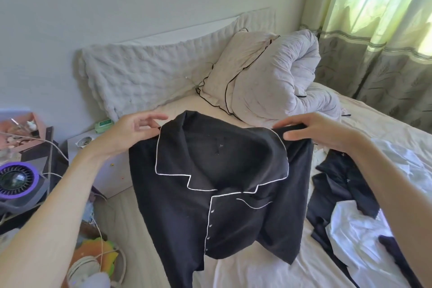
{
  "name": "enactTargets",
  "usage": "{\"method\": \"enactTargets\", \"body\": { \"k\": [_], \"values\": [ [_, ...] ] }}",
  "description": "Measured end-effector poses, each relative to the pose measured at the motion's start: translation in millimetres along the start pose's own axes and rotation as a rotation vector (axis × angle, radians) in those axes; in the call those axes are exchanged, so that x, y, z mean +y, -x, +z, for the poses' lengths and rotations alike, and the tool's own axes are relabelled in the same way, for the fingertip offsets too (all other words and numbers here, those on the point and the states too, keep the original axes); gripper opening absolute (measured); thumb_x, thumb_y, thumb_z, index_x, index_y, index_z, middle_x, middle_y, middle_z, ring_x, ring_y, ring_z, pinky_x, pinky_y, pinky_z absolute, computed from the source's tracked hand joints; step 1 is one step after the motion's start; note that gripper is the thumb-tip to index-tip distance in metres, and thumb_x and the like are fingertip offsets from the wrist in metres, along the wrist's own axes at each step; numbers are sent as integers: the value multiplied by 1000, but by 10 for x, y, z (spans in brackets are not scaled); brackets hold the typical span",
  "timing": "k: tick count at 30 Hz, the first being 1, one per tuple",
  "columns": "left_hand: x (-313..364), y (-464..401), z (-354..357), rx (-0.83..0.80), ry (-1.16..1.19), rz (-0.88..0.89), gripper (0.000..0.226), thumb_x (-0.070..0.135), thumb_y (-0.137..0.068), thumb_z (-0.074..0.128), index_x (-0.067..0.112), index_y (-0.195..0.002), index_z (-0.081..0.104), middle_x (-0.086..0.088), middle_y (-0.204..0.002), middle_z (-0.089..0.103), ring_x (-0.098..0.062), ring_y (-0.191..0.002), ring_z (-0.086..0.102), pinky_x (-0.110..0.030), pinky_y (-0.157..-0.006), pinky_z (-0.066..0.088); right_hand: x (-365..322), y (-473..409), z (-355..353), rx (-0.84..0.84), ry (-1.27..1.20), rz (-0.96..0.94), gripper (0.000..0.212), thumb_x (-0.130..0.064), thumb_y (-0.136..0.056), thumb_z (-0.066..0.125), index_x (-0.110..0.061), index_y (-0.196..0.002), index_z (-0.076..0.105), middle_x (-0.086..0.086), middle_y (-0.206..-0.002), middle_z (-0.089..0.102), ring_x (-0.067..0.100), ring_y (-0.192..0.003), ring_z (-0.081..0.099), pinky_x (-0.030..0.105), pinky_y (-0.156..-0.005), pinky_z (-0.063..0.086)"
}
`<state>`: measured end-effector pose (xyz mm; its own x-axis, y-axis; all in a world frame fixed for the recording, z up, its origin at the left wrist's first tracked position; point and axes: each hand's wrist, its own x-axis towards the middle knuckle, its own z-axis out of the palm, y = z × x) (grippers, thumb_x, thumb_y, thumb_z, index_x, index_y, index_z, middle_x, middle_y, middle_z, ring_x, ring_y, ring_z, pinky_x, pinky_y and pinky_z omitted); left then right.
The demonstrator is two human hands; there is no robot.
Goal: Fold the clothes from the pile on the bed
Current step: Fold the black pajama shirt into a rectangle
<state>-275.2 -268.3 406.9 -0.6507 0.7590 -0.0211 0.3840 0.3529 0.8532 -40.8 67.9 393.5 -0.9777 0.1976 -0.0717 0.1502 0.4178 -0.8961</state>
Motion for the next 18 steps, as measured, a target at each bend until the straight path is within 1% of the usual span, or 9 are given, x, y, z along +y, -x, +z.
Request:
{"method": "enactTargets", "body": {
  "k": [2, 4, 6, 7, 9, 10, 14, 17, 18],
  "values": [
    [-65, 16, 10, 54, 10, -53, 23, 7, -87, 62, 28, -90, 69, 9, -90, 71, 5, -79, 65, -15, -78, 47, 69, -6, 22, -8, 3, -13, 33, -29, -69, 73, -28, -101, 73, -11, -107, 71, -1, -104, 62, 5, -86, 43],
    [-112, 9, 49, 133, -43, -83, 16, 10, -86, 65, 25, -84, 70, 14, -76, 72, 6, -69, 64, -12, -72, 47, 148, -76, 79, 26, -116, 15, 23, -19, -74, 72, -22, -96, 73, -5, -101, 73, 8, -99, 66, 16, -91, 47],
    [-142, 17, 99, 197, -39, -83, 15, 10, -88, 63, 23, -81, 67, 12, -72, 70, 2, -68, 63, -9, -67, 47, 173, -139, 167, 110, -238, 45, 12, -9, -81, 67, -18, -87, 71, -2, -88, 72, 12, -87, 65, 26, -92, 46],
    [-156, 33, 120, 222, -22, -72, 16, 9, -89, 60, 23, -81, 65, 9, -75, 69, -3, -71, 61, -12, -70, 46, 175, -156, 207, 146, -255, 36, 10, -9, -84, 65, -18, -84, 70, -2, -83, 71, 12, -83, 63, 27, -89, 45],
    [-186, 90, 155, 267, -7, -35, 18, 8, -92, 56, 22, -81, 61, 5, -82, 65, -7, -76, 58, -18, -77, 44, 169, -159, 268, 213, -205, -4, 13, -17, -87, 63, -22, -79, 72, -6, -78, 70, 6, -78, 62, 19, -79, 46],
    [-196, 135, 165, 290, -8, -12, 19, 8, -93, 55, 23, -81, 59, 5, -83, 64, -4, -76, 58, -16, -77, 44, 160, -146, 297, 258, -147, -19, 14, -21, -89, 63, -23, -79, 73, -7, -78, 70, 4, -76, 61, 17, -75, 46],
    [-237, 346, 180, 359, -51, 64, 24, 9, -94, 53, 26, -79, 57, 9, -78, 62, 11, -65, 55, -2, -67, 41, 95, -78, 407, 398, 65, -77, 24, -27, -91, 60, -6, -83, 70, 3, -75, 58, 7, -72, 50, 24, -72, 39],
    [-237, 483, 189, 405, -31, 103, 25, 11, -94, 53, 27, -75, 54, 13, -68, 61, 8, -59, 53, -7, -61, 40, -35, 38, 533, 510, 100, -104, 22, -21, -91, 61, -29, -72, 68, -5, -76, 56, -4, -67, 50, 11, -71, 38],
    [-224, 531, 195, 416, -19, 121, 25, 11, -94, 52, 27, -74, 54, 14, -65, 61, 7, -58, 52, -7, -59, 39, -79, 88, 586, 550, 92, -102, 22, -20, -91, 61, -30, -73, 68, -7, -76, 58, -4, -68, 51, 11, -71, 39]
  ]
}}
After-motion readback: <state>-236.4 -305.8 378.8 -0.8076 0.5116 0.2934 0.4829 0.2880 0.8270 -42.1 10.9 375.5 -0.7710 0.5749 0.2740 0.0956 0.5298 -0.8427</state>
